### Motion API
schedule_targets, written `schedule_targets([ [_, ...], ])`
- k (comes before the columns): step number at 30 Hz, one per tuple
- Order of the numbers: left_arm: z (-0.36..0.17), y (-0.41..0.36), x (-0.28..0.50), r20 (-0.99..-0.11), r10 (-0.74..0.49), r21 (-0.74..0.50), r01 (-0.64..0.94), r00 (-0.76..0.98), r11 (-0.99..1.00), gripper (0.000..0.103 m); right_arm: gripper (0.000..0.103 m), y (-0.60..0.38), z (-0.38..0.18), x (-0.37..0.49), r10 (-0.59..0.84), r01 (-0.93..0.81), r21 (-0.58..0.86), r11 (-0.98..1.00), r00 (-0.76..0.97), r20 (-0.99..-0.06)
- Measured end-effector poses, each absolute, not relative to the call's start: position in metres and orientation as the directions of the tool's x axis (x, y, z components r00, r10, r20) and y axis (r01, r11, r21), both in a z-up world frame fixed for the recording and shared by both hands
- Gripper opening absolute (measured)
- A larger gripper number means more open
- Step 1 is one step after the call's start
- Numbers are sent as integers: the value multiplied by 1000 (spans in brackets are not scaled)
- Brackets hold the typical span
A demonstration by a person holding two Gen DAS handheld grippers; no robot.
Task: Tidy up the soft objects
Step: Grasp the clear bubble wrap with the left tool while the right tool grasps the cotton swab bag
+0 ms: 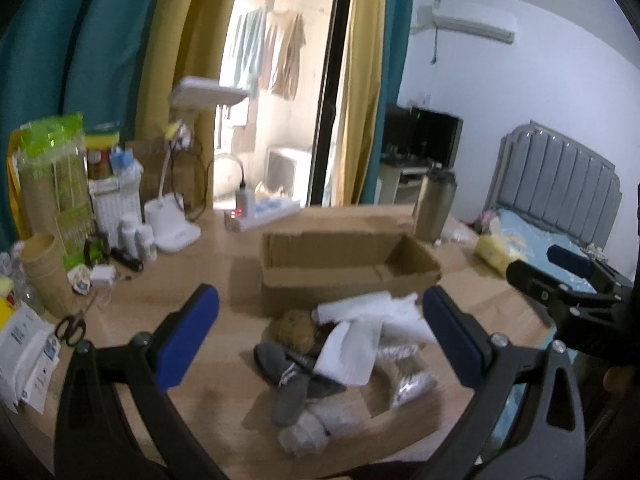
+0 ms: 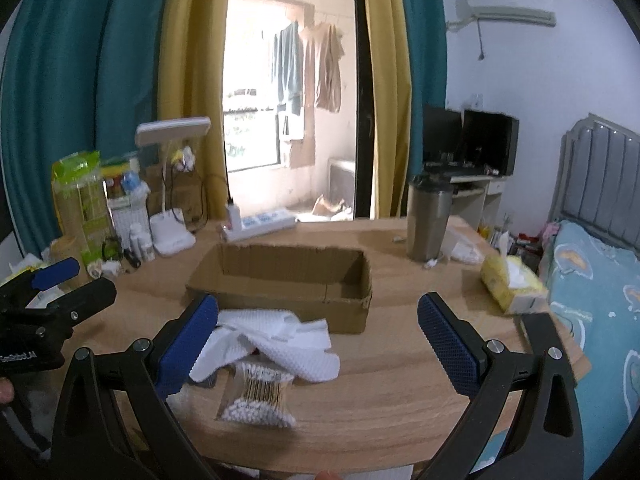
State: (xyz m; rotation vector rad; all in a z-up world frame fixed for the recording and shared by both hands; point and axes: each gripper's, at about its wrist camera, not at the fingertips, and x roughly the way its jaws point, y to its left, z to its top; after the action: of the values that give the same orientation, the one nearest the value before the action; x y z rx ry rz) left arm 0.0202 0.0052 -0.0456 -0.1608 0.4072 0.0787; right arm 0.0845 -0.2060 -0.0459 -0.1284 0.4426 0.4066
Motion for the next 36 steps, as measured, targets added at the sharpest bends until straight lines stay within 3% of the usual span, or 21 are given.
schedule_targets([
  [15,-134,18,56,-641,0,-147,-122,768,982,103,102,-181,-118,119,368,-467,3,884,693,-620],
  [30,-181,13,68,-761,-55,-148,-91,646,985,101,99,-166,-157,147,420,-521,88,849,565,-710],
  [36,-187,8,68,-780,-82,-151,-58,620,987,75,95,-163,-164,153,446,-533,131,836,521,-728],
])
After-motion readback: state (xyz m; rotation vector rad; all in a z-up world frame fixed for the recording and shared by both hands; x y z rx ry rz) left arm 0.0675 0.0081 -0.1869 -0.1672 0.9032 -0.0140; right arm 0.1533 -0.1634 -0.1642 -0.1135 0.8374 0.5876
